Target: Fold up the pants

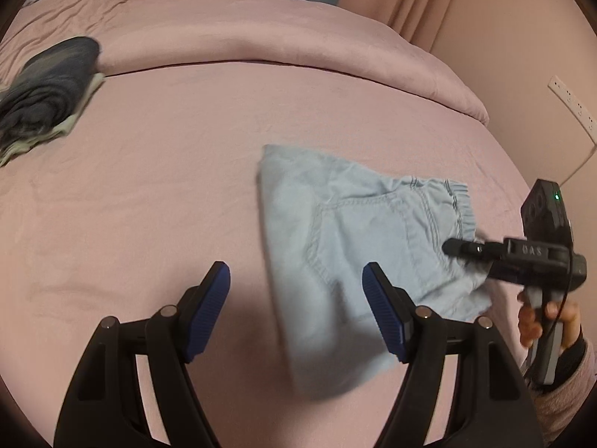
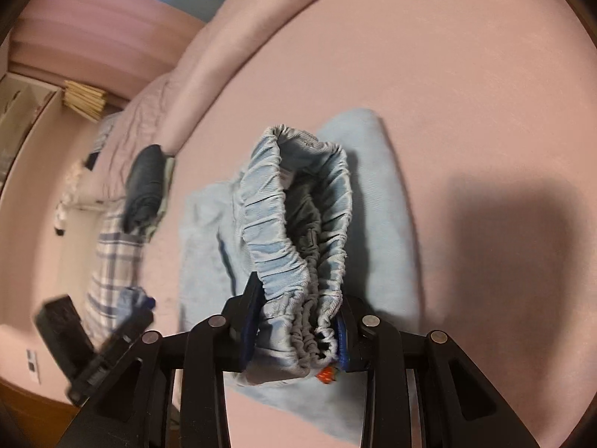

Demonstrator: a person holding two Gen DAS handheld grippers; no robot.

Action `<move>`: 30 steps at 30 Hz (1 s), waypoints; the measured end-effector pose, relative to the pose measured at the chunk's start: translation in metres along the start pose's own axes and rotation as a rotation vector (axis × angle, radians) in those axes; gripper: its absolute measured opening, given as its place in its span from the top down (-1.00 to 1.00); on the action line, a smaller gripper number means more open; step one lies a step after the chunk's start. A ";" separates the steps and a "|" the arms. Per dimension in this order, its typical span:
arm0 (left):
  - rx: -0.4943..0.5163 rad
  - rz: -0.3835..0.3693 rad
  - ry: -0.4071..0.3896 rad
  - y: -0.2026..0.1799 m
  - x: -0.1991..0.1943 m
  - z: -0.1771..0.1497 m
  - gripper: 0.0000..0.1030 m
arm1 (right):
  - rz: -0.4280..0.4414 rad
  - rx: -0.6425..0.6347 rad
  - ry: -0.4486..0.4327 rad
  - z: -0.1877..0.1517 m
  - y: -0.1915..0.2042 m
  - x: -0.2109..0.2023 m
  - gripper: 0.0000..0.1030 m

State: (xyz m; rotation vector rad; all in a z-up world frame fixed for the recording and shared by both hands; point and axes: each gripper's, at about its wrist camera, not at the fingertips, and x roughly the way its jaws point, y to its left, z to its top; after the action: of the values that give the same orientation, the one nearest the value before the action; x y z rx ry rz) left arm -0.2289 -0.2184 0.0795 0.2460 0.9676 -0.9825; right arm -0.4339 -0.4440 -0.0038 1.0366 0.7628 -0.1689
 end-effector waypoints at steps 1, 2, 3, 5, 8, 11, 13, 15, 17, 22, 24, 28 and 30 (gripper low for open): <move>0.008 -0.003 0.006 -0.003 0.004 0.005 -0.43 | -0.009 0.000 0.002 0.000 0.002 -0.002 0.30; 0.014 -0.003 0.007 -0.006 0.007 0.009 -0.43 | -0.038 -0.013 -0.002 -0.001 0.005 -0.009 0.21; 0.017 -0.002 0.006 -0.007 0.009 0.014 -0.43 | -0.080 -0.038 -0.016 -0.002 0.010 -0.017 0.09; 0.018 -0.018 0.000 -0.008 0.013 0.024 -0.43 | -0.201 -0.133 -0.089 -0.006 0.021 -0.040 -0.07; 0.031 -0.015 -0.002 -0.011 0.022 0.038 -0.40 | -0.321 -0.286 -0.189 -0.015 0.044 -0.065 -0.09; 0.055 -0.053 0.035 -0.022 0.042 0.056 -0.31 | -0.218 -0.394 -0.188 -0.020 0.065 -0.066 -0.01; 0.082 -0.075 0.075 -0.033 0.057 0.062 0.10 | -0.195 -0.472 -0.163 -0.023 0.079 -0.055 0.26; 0.127 -0.101 0.124 -0.047 0.075 0.064 0.25 | -0.232 -0.515 -0.129 -0.026 0.084 -0.038 0.38; 0.149 -0.084 0.165 -0.056 0.095 0.065 0.28 | -0.272 -0.513 -0.082 -0.030 0.076 -0.023 0.40; 0.120 -0.056 0.200 -0.058 0.134 0.077 0.19 | -0.362 -0.572 -0.019 -0.051 0.063 -0.005 0.48; 0.106 -0.049 0.213 -0.059 0.140 0.080 0.19 | -0.362 -0.571 -0.022 -0.053 0.062 -0.006 0.48; 0.049 -0.109 0.182 -0.045 0.127 0.082 0.21 | -0.300 -0.516 -0.012 -0.044 0.051 -0.014 0.48; -0.001 -0.134 0.154 -0.034 0.109 0.075 0.21 | -0.267 -0.482 -0.020 -0.041 0.051 -0.026 0.48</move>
State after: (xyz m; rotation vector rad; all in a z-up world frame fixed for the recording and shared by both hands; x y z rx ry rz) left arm -0.1911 -0.3453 0.0458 0.2614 1.1363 -1.0970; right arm -0.4492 -0.3892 0.0383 0.4747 0.8690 -0.2105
